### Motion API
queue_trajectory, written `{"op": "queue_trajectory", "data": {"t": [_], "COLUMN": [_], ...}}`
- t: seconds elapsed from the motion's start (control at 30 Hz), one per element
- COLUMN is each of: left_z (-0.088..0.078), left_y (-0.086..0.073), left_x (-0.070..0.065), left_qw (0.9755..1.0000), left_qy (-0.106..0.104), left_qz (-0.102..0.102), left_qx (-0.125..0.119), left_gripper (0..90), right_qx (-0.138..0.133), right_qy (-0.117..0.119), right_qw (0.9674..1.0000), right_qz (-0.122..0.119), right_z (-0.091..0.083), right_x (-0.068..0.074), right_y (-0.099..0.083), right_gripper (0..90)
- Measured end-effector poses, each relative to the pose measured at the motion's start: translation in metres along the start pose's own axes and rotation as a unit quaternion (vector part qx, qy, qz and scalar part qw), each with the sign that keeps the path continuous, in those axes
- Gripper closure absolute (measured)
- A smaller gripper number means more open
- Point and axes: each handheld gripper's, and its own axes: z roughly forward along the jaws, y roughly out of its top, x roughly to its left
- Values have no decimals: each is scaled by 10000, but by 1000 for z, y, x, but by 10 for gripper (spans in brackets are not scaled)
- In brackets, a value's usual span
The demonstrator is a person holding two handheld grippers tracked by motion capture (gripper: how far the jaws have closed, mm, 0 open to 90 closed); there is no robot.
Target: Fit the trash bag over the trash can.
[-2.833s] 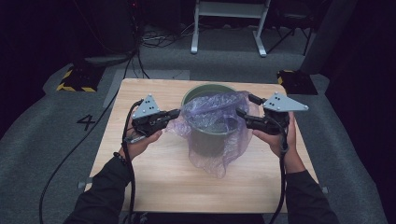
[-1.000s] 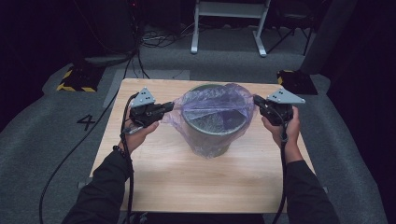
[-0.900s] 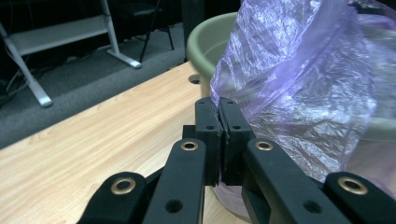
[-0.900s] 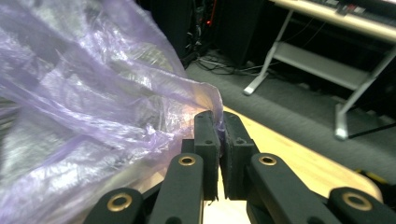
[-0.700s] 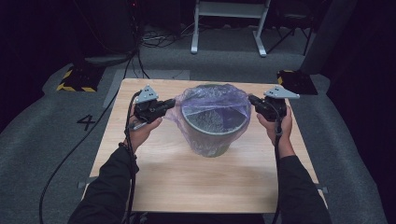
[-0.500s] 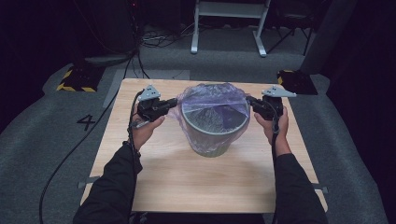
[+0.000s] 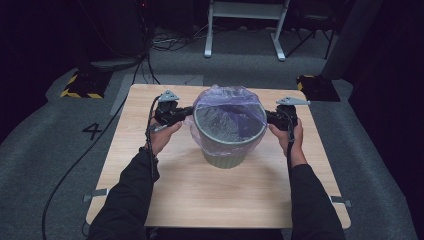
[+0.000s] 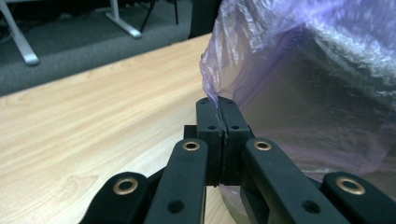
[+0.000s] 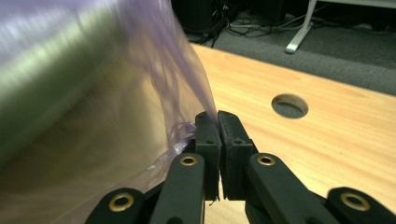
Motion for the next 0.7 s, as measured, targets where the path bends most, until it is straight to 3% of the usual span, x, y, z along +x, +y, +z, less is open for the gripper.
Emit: {"op": "queue_trajectory", "data": {"t": [0.2,0.27,0.47,0.6,0.7], "left_z": [9,16,21,25,26], "left_y": [-3,-6,-13,-24,-29], "left_x": [0,-2,-3,-4,-7], "left_qw": [9997,9992,9989,9977,9961], "left_qy": [-66,-65,-171,-277,-313], "left_qz": [-43,15,-7,8,222], "left_qx": [217,387,438,612,801], "left_gripper": [888,888,887,887,887], "right_qx": [146,159,72,118,182], "right_qy": [74,96,232,203,232], "right_qw": [9999,9998,9996,9997,9995], "right_qz": [5,31,110,-17,-123], "right_z": [8,9,7,5,4], "right_x": [1,0,-1,0,1], "right_y": [-14,-18,-28,-36,-42], "right_gripper": [890,894,894,900,900]}}
